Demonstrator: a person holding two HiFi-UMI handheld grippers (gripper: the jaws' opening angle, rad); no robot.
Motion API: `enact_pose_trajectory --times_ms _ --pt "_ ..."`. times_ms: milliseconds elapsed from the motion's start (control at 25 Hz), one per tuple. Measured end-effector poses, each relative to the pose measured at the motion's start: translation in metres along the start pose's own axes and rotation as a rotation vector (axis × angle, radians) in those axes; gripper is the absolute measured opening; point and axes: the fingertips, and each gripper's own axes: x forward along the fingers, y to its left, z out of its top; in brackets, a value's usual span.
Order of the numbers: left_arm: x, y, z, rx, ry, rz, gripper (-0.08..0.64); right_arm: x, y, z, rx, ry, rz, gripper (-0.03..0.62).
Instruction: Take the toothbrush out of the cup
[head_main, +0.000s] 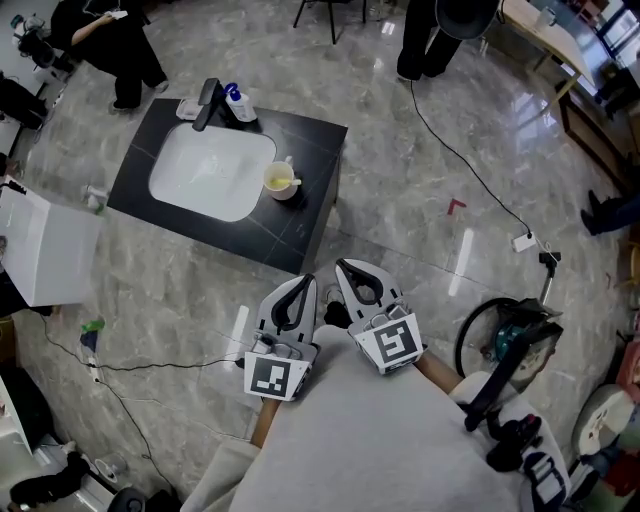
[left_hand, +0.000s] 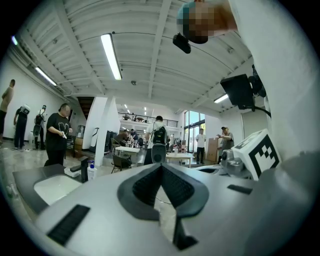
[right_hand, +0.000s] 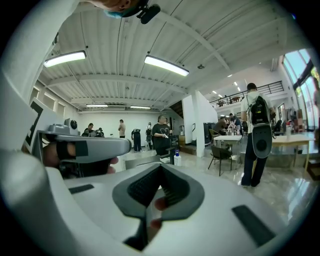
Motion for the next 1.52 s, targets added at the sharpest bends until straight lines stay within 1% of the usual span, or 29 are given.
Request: enact_pose_trajectory --times_ms 240,360,480,560,720,840,1040,1280,1520 --pt "0.024 0.009 0.006 0.011 0.002 0.007 0.003 0.015 -0.019 0.002 0.031 -0.004 -0.001 0.005" --pt "0.028 0.014 0.005 0.049 0.018 0.018 0.003 0.019 -0.023 0.001 0.039 -0.003 0.013 0.005" --pt "0.03 0.017 0.007 0.016 0.014 0.043 0.003 0.025 -0.024 0.002 0.04 -0.005 0.03 0.005" --pt "0.028 0.021 0.005 0.009 0.016 0.056 0.003 0.028 -0.023 0.002 0.042 -0.008 0.039 0.005" --pt "0.024 0.031 -0.003 0.036 0.037 0.069 0.003 0.032 -0.016 0.001 0.051 -0.007 0.053 0.005" --pt "0.021 0.036 -0.005 -0.01 0.032 0.08 0.003 0.034 -0.012 0.005 0.04 -0.012 0.059 0.005" --pt "0.016 0.054 -0.011 -0.033 0.037 0.084 0.003 0.045 -0.003 0.019 0.063 -0.046 0.06 0.005" --pt "0.005 0.079 -0.014 -0.045 0.038 0.073 0.004 0.064 0.025 0.038 0.074 -0.08 0.128 0.005" --pt "-0.008 0.103 -0.014 -0.045 0.038 0.058 0.003 0.081 0.048 0.041 0.079 -0.068 0.178 0.005"
